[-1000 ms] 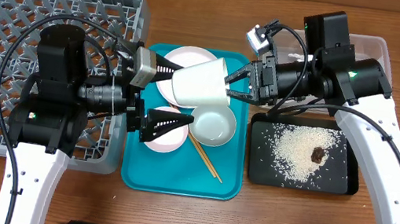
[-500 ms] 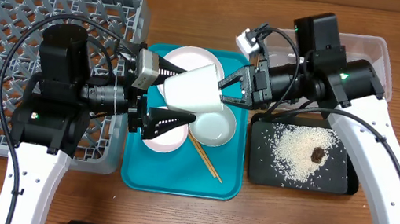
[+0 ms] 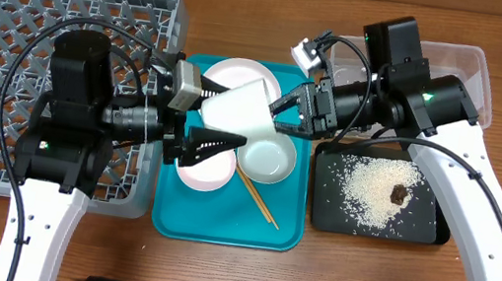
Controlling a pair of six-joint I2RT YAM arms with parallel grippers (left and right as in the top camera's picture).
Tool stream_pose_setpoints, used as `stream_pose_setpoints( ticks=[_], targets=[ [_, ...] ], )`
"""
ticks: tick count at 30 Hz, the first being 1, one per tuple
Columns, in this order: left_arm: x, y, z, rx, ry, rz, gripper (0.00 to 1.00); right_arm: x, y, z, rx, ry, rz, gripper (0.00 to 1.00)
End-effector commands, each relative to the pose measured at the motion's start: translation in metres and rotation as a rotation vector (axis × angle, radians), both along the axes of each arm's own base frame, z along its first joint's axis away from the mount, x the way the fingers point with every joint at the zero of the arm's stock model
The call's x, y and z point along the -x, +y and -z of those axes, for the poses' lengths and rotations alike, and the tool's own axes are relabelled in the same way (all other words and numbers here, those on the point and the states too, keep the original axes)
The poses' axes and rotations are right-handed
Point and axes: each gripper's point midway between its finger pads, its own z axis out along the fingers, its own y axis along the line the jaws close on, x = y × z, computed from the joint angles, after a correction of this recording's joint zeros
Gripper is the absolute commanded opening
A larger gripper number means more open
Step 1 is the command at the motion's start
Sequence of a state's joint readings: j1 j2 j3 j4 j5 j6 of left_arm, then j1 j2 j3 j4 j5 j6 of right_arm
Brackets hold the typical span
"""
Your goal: Sort waste into correct bins and load items into the dishwasher
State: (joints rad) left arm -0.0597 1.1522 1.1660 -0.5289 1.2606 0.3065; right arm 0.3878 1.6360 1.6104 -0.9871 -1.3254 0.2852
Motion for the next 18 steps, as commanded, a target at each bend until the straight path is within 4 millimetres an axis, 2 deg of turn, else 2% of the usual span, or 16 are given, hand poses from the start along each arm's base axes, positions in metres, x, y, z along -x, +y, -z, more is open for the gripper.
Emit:
stream_pose_setpoints(
  ticks=[1,2,4,5,8,9,12,13,15,16,18],
  targets=[
    [-0.018,0.008,0.011,-0.081,0.014,-0.129,0.48,-0.011,-0.002,0.009,0.072,-0.040,0.061,0.40],
    [-0.028,0.016,0.027,-0.146,0.064,-0.220,0.42,-0.029,-0.010,0.027,0.173,-0.071,0.151,0.48],
    [-0.033,0.023,0.037,-0.189,0.093,-0.275,0.40,-0.042,-0.019,0.038,0.243,-0.089,0.217,0.52],
    [-0.037,0.029,0.044,-0.223,0.110,-0.320,0.39,-0.057,-0.032,0.051,0.327,-0.110,0.292,0.56],
    [-0.045,0.043,0.059,-0.303,0.143,-0.420,0.34,-0.082,-0.063,0.077,0.512,-0.141,0.438,0.58],
    [-0.048,0.053,0.069,-0.356,0.170,-0.480,0.32,-0.091,-0.083,0.090,0.615,-0.144,0.507,0.58],
    [-0.053,0.081,0.092,-0.463,0.265,-0.641,0.31,-0.096,-0.126,0.111,0.810,-0.113,0.608,0.58],
    [-0.053,0.099,0.102,-0.513,0.323,-0.735,0.25,-0.095,-0.139,0.116,0.863,-0.101,0.632,0.58],
    [-0.052,0.121,0.111,-0.555,0.382,-0.835,0.08,-0.093,-0.158,0.122,0.931,-0.081,0.663,0.58],
    [-0.051,0.131,0.113,-0.563,0.410,-0.876,0.04,-0.091,-0.169,0.124,0.964,-0.067,0.679,0.58],
    [-0.049,0.148,0.115,-0.560,0.460,-0.943,0.04,-0.088,-0.183,0.126,1.006,-0.047,0.702,0.58]
  ],
)
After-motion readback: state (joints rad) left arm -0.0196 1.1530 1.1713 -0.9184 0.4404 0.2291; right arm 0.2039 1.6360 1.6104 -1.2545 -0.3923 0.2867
